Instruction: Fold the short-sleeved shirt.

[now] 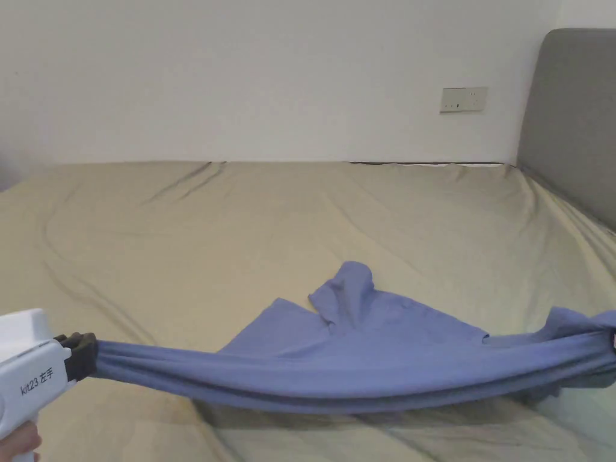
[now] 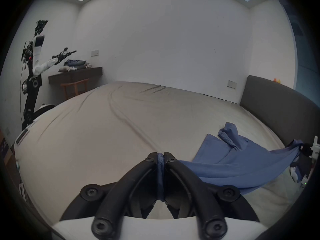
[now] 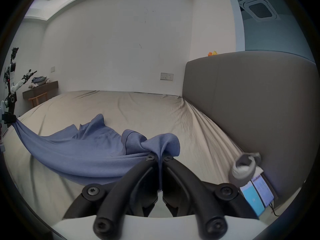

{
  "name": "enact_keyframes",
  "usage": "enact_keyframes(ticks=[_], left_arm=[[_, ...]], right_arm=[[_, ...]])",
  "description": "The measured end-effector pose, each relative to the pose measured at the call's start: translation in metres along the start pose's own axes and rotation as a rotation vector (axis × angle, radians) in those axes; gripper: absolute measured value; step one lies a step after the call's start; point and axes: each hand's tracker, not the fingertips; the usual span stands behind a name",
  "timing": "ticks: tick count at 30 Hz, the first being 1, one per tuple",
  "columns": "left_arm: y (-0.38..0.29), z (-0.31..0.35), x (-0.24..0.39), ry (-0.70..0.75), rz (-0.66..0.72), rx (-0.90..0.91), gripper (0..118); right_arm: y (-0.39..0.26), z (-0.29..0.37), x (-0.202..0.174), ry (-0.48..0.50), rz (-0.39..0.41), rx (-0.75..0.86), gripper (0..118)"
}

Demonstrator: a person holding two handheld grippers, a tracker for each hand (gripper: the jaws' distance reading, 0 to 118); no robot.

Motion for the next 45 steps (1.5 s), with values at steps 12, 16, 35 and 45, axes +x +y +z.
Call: enact_keyframes(ticks=[12,16,35,45], left_arm=[[-0.092,0.059,-0.029,-0.009,-0.099,-0.192,3],[-0.114,0.049,-0.034,-0.003,-0.076,-0.246,4],[-0.058,0.204,-0.007,-0.126,-0.045,0.114,0],[-0.105,0.084,-0.038,-0.074,-0.121,-0.213,56]], right_arm=[[-0.099,0.075,0.005,0.006,0.039,-0.148,2],[-0.126,0.052,0.017,0.013,0.019,-0.252,2],[-0.044,0.147,-0.041,0.164,-0.084,0.072,0],[-0.038,0.137,-0.106,0.291,0.017,0.024,0]])
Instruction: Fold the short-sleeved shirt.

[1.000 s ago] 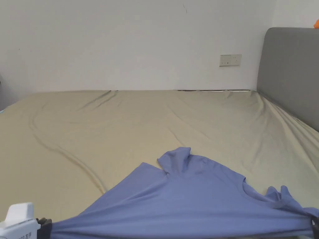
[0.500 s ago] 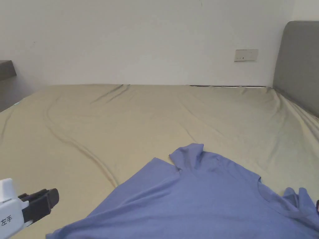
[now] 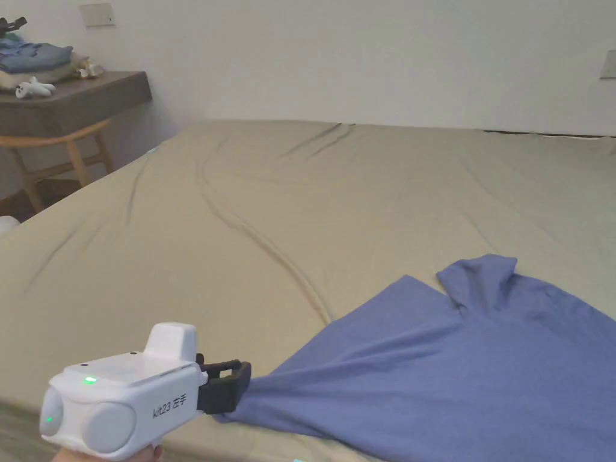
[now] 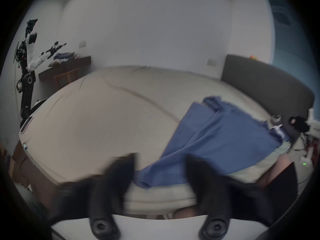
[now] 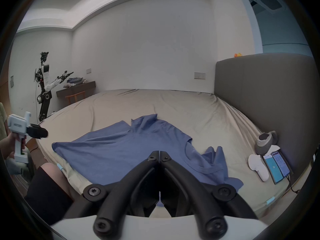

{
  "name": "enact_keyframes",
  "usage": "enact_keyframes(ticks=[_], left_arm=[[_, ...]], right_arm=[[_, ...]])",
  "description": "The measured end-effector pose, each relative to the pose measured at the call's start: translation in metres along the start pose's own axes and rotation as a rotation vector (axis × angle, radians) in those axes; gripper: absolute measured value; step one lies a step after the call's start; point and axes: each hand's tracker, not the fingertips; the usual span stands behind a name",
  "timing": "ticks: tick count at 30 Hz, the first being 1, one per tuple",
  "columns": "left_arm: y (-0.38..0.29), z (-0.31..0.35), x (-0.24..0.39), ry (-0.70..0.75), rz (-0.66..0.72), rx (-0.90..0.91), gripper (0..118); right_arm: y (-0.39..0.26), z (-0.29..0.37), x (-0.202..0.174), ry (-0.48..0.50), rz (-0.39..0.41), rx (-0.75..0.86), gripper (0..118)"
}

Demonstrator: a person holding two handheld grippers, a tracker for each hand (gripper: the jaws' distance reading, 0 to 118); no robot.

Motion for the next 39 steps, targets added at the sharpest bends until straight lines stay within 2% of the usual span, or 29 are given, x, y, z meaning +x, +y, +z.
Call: enact_keyframes(ticks=[1,2,3,5,6,7,9,10,13,16,17,19,20,21,22,23,24,26,29,32,33,35,36,37,38,39], left_arm=[[-0.004,-0.018,-0.003,0.015,-0.015,-0.041,88],[-0.009,-0.035,-0.008,0.011,-0.017,-0.078,106],[-0.014,-0.048,-0.011,0.004,-0.006,-0.101,108],[-0.021,-0.065,-0.013,0.025,0.017,-0.142,101],[-0.024,-0.071,-0.014,0.02,0.025,-0.155,88],[-0.026,-0.073,-0.015,0.02,0.032,-0.142,69],[-0.03,-0.067,-0.014,-0.041,0.101,-0.102,21],[-0.032,-0.063,-0.011,-0.052,0.09,-0.05,7],[-0.037,-0.05,0.006,-0.044,-0.043,-0.014,6],[-0.037,-0.034,0.005,-0.09,-0.018,0.024,6],[-0.036,-0.027,0.005,-0.104,0.008,0.047,6],[-0.034,-0.022,0.0,-0.122,0.049,0.055,6],[-0.033,-0.02,-0.003,-0.129,0.078,0.058,6],[-0.031,-0.02,-0.005,-0.138,0.108,0.055,5],[-0.031,-0.021,-0.008,-0.148,0.123,0.042,5],[-0.031,-0.022,-0.009,-0.148,0.138,0.033,6],[-0.032,-0.022,-0.011,-0.145,0.14,0.033,6],[-0.027,-0.023,-0.004,-0.14,0.131,0.021,5],[-0.023,-0.026,-0.002,-0.119,0.117,0.012,5],[-0.02,-0.03,-0.004,-0.112,0.117,-0.004,6],[-0.019,-0.03,-0.003,-0.106,0.105,-0.004,6],[-0.017,-0.031,-0.001,-0.109,0.095,-0.006,5],[-0.016,-0.032,-0.001,-0.111,0.093,-0.007,5],[-0.015,-0.033,0.0,-0.112,0.092,-0.006,5],[-0.015,-0.033,0.001,-0.112,0.09,-0.002,5],[-0.013,-0.032,0.003,-0.109,0.088,0.004,5]], right_arm=[[0.0,-0.004,-0.002,0.016,-0.003,-0.004,0],[0.0,-0.008,0.001,0.027,-0.008,-0.011,0],[0.001,-0.011,-0.001,0.045,-0.008,-0.023,0],[0.0,-0.013,-0.005,0.056,0.005,-0.025,0],[0.0,-0.015,-0.007,0.061,0.021,-0.03,0],[0.0,-0.016,-0.007,0.061,0.035,-0.034,0],[-0.001,-0.02,-0.009,0.063,0.06,-0.046,0],[-0.002,-0.022,-0.009,0.067,0.067,-0.053,0],[-0.004,-0.036,-0.007,0.08,0.069,-0.096,0],[-0.002,-0.063,-0.004,0.084,0.076,-0.125,0],[0.002,-0.079,-0.001,0.078,0.092,-0.135,0],[0.019,-0.119,0.006,0.074,0.194,-0.1,5],[0.019,-0.148,0.013,0.083,0.128,-0.214,19],[0.027,-0.175,0.018,0.058,0.166,-0.186,55],[0.034,-0.206,0.029,0.054,0.225,-0.159,84],[0.038,-0.243,0.037,0.058,0.204,-0.237,104],[0.035,-0.277,0.043,0.085,0.136,-0.401,112],[0.04,-0.332,0.049,0.058,0.196,-0.352,108],[0.039,-0.398,0.055,-0.008,0.225,-0.408,107],[0.03,-0.429,0.061,-0.049,0.184,-0.438,105],[0.026,-0.432,0.064,-0.028,0.162,-0.447,99],[0.02,-0.425,0.063,0.087,0.091,-0.448,78],[0.021,-0.418,0.065,0.089,0.057,-0.417,59],[0.024,-0.407,0.06,0.063,0.061,-0.411,38],[0.026,-0.397,0.054,0.051,0.067,-0.407,5],[0.027,-0.389,0.053,0.048,0.071,-0.41,3]])
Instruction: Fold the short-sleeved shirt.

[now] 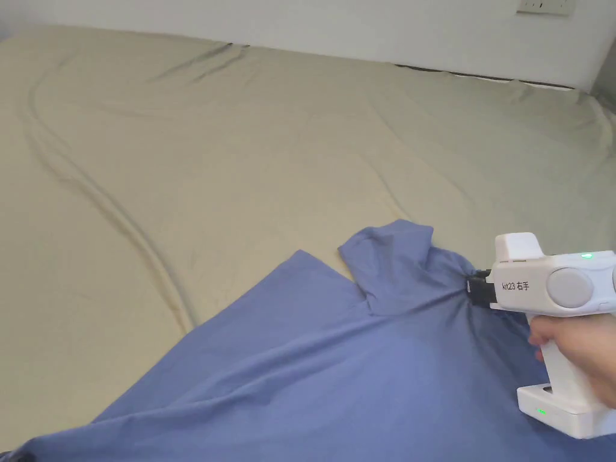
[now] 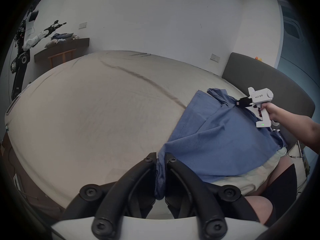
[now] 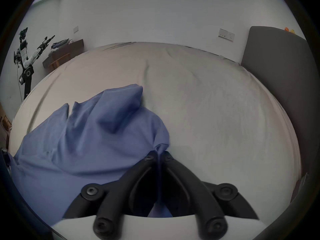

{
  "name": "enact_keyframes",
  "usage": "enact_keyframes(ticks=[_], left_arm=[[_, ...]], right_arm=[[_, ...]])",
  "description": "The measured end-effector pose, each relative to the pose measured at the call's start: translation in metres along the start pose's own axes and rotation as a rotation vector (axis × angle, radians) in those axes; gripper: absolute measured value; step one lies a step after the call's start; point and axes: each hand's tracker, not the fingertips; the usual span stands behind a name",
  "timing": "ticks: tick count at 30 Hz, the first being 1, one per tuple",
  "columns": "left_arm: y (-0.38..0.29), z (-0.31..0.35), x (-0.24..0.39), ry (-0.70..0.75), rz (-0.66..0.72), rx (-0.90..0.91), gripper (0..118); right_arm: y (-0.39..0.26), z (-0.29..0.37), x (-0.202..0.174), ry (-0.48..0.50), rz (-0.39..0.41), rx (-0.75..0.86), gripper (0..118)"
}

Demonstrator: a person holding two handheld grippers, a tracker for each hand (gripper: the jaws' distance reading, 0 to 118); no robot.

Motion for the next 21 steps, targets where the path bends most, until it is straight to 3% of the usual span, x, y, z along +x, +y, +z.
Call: enact_keyframes(ticks=[4,8,11,15,18,21], left_arm=[[0.013,0.013,0.004,-0.015,0.017,0.043,5],[0.047,0.039,0.012,-0.031,-0.002,0.14,5],[0.082,0.06,0.022,-0.048,-0.045,0.222,5],[0.136,0.082,0.04,-0.081,-0.057,0.323,5],[0.171,0.089,0.056,-0.104,-0.071,0.401,5],[0.2,0.093,0.075,-0.115,-0.07,0.421,5]], right_arm=[[0.005,0.043,-0.004,-0.048,0.034,0.076,3],[0.016,0.145,-0.002,-0.034,-0.008,0.239,3],[0.019,0.237,0.007,-0.099,0.018,0.366,3],[0.008,0.346,0.03,-0.161,-0.035,0.502,3],[-0.009,0.407,0.043,-0.25,0.002,0.618,3],[-0.029,0.443,0.06,-0.267,-0.09,0.619,3]])
